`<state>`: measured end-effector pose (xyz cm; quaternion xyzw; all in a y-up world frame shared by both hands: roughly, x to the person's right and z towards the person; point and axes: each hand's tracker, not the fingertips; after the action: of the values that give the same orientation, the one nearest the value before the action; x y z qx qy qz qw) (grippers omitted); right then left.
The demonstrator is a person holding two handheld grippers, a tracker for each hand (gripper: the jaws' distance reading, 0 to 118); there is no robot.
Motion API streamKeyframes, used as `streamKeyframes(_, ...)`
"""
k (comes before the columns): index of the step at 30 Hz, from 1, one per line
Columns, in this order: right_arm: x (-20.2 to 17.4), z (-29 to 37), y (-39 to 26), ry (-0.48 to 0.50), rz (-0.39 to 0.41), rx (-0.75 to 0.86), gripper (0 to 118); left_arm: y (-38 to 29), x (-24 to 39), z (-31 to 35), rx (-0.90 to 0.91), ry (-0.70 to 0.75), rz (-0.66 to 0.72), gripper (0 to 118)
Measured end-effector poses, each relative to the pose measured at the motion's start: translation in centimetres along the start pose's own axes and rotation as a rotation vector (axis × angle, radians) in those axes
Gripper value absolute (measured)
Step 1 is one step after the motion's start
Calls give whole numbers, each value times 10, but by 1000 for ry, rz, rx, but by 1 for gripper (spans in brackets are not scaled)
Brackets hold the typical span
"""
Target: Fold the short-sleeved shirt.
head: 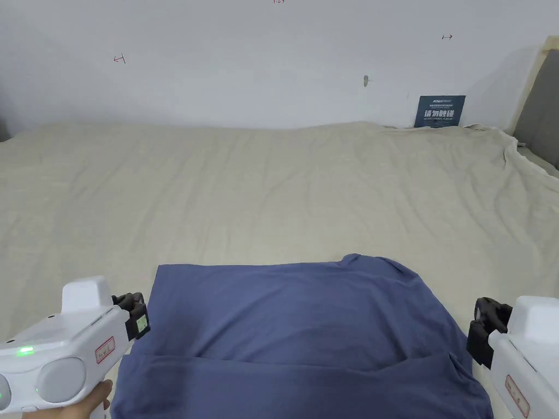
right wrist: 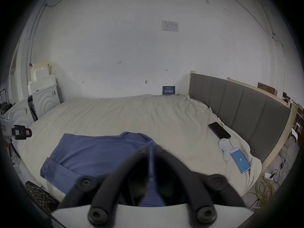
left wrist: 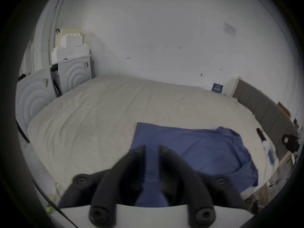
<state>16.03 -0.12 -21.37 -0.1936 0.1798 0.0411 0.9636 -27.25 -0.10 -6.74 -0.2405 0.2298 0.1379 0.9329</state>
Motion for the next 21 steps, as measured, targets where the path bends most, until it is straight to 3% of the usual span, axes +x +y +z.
streamKeyframes(1, -1, 0, 0, 12, 0, 11, 0, 0, 0, 0, 4, -29, 33, 0)
streamKeyframes(9, -7, -25, 7, 30, 8, 16, 0, 13, 5, -34, -35, -50, -11, 0)
streamKeyframes(21, -15, -98, 34, 33, 13, -1, 0, 80, -19, -181, -188, -31, -40, 0)
